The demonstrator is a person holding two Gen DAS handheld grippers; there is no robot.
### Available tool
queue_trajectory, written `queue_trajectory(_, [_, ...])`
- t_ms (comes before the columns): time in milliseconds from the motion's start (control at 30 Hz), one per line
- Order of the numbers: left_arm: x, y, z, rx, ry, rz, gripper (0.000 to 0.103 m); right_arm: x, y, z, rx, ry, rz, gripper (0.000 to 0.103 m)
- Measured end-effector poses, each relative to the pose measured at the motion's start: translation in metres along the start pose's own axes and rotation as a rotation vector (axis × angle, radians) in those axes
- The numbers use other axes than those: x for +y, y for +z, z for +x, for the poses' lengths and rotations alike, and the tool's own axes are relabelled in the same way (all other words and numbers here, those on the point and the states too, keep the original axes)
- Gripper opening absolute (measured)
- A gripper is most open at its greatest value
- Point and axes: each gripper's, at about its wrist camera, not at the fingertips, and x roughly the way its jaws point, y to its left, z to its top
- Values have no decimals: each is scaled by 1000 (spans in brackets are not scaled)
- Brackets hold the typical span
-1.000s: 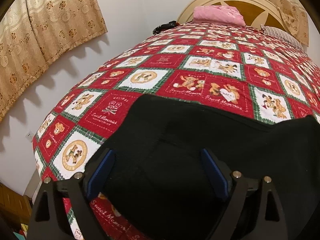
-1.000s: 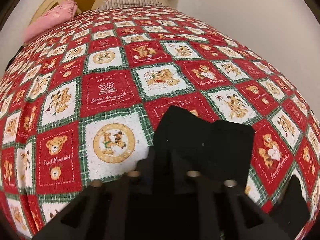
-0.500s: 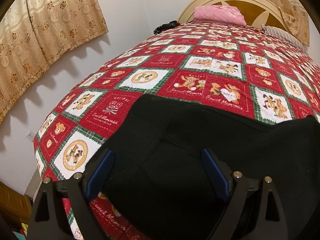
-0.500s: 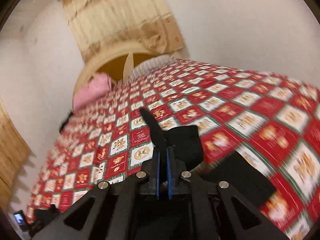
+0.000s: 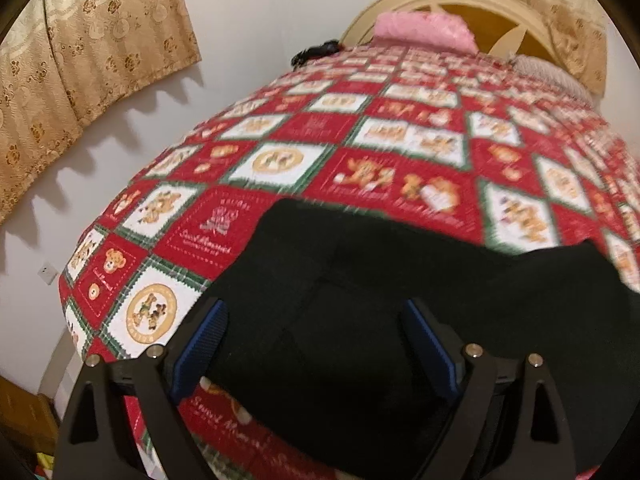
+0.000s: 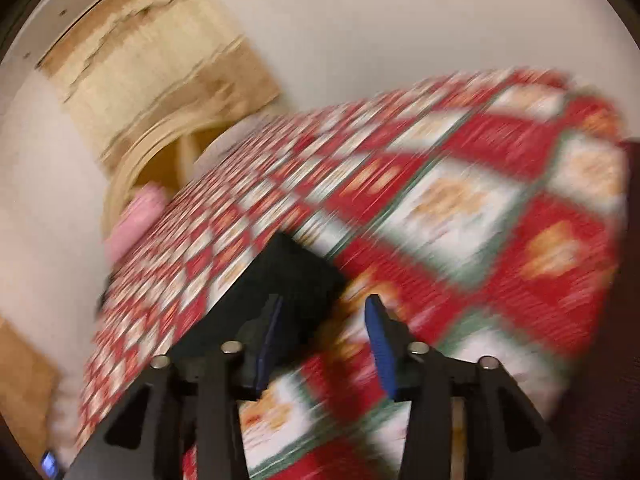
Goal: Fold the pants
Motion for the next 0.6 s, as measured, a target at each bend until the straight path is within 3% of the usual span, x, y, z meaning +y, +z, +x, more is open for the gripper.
queue_trajectory(67, [-7, 2, -16, -36, -40, 15, 92, 10, 16, -5, -36, 21, -65, 49])
queue_trajectory(167, [-28, 4, -36, -83, -89, 45, 92, 33, 35, 14, 32, 132, -162, 51])
queue_trajectory(367, [-61, -1, -39, -52, -148, 71, 92, 66, 23, 85, 253, 89, -339, 50])
queue_trajectory(400, [-63, -1, -38, -46, -147, 80, 92, 69, 16, 96, 294, 75, -366, 45])
queue_trajectory(433, [-65, -2, -38, -41, -143, 91, 92, 71, 11, 99, 300, 74, -384, 19])
queue_trajectory(467, [-67, -3, -37, -39, -133, 101, 92, 72, 7, 98, 288, 90, -396, 7])
queue_trajectory(567, [-65, -4, -38, -39, -116, 104, 92, 80, 2, 78, 190, 134, -477, 7])
queue_trajectory(600, [-63, -4, -38, -40, -114, 97, 92, 85, 2, 69, 159, 195, -499, 7])
